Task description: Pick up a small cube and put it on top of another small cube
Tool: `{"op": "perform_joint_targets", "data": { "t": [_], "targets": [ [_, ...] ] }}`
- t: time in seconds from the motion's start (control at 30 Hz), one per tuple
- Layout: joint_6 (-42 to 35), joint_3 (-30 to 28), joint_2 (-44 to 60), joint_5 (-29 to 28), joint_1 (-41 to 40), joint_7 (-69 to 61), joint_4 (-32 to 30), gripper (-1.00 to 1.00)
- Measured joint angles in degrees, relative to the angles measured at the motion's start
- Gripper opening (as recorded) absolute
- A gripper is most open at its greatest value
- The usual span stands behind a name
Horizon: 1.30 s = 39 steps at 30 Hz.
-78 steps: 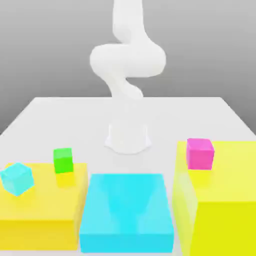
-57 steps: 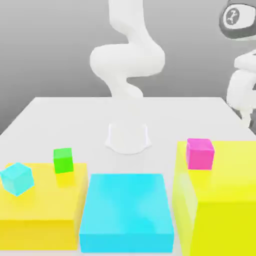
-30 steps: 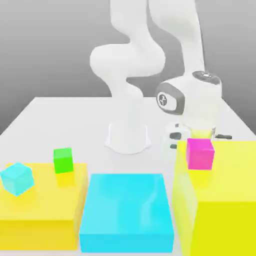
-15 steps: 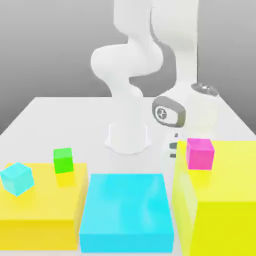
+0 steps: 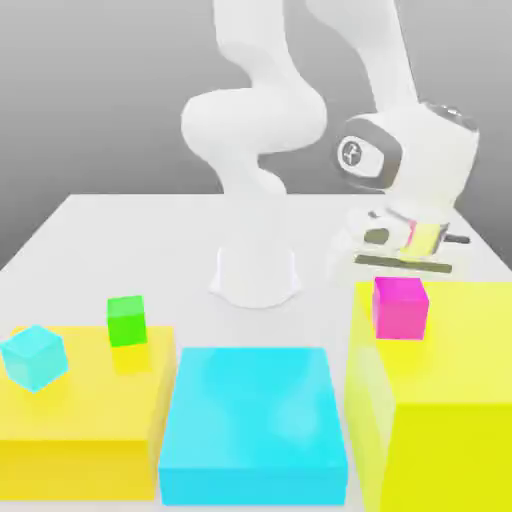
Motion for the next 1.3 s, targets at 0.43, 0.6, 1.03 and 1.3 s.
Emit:
{"op": "perform_joint_targets", "data": {
  "t": [0.43,0.6,1.03,1.3],
  "targets": [
    [-23.9,4.9,-13.2,-19.5,-3.4,-14.0,4.9,-1.00],
    [-28.0,-0.6,-11.3,-11.3,-4.4,-22.1,12.6,-1.00],
    [-28.3,-14.3,-5.8,13.1,-5.3,-39.4,30.3,-1.00],
    [-17.5,-15.0,-1.2,15.8,-5.4,-39.8,25.7,1.00]
  ]
}}
